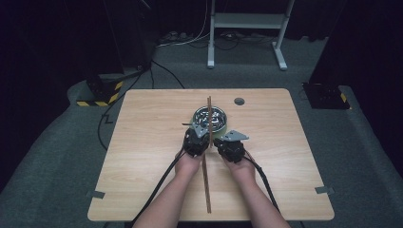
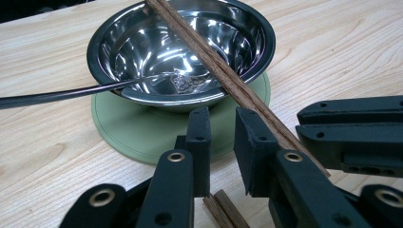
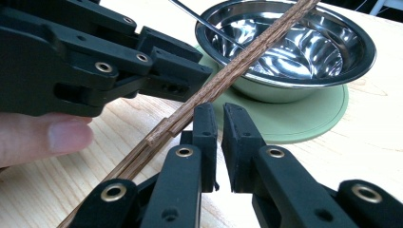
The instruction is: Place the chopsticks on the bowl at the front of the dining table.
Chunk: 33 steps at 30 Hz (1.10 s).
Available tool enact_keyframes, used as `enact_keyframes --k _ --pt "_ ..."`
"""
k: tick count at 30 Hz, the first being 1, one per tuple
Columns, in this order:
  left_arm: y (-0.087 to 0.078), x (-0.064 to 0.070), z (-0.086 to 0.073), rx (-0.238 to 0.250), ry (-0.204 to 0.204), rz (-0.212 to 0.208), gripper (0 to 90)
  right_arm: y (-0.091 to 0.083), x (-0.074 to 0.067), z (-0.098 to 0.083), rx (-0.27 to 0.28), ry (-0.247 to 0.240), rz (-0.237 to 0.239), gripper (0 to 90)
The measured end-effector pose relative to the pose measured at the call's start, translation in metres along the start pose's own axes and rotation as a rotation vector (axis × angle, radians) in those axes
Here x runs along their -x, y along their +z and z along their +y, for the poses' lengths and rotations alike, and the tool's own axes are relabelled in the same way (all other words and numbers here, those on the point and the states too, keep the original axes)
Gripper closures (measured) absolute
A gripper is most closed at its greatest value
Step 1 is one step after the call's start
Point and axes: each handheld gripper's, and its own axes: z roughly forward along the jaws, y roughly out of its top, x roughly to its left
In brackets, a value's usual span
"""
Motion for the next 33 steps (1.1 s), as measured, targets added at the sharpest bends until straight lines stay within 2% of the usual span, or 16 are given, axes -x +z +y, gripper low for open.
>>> enact_keyframes --k 4,7,13,14,16,19,24,27,28,33 --pt "-0.003 0.0 0.0 0.001 0.004 0.004 74.5 -0.001 0.001 0.0 -0.001 0.004 -0.006 82.1" --pt "-0.007 -0.001 -0.001 0.011 -0.008 0.009 72.8 -0.001 0.003 0.0 0.008 0.003 -0.014 81.4" --pt "-0.021 -0.001 -0.008 0.015 -0.007 0.039 66.7 -0.003 0.006 -0.001 0.012 0.016 -0.029 80.5" --pt "-0.024 0.0 -0.009 0.021 -0.013 0.041 65.8 -0.003 0.007 -0.002 0.016 0.017 -0.033 80.5" --pt "-0.032 0.003 -0.012 0.022 0.009 0.04 65.2 -0.004 0.008 -0.002 0.015 0.026 -0.038 80.5" --pt "-0.042 0.011 -0.019 0.009 0.017 0.039 64.8 -0.004 0.009 -0.003 0.018 0.027 -0.04 80.4" --pt "-0.049 0.024 -0.028 -0.008 0.03 0.024 62.1 -0.004 0.008 -0.003 0.021 0.03 -0.049 80.2" --pt "-0.049 0.029 -0.029 -0.003 0.044 0.017 62.5 -0.005 0.01 -0.004 0.021 0.029 -0.049 80.2" --pt "-0.048 0.031 -0.029 0.0 0.033 0.011 63.7 -0.005 0.01 -0.004 0.022 0.029 -0.05 80.2" --pt "-0.044 0.033 -0.03 -0.016 0.049 0.001 71.2 -0.005 0.01 -0.004 0.022 0.029 -0.048 80.2"
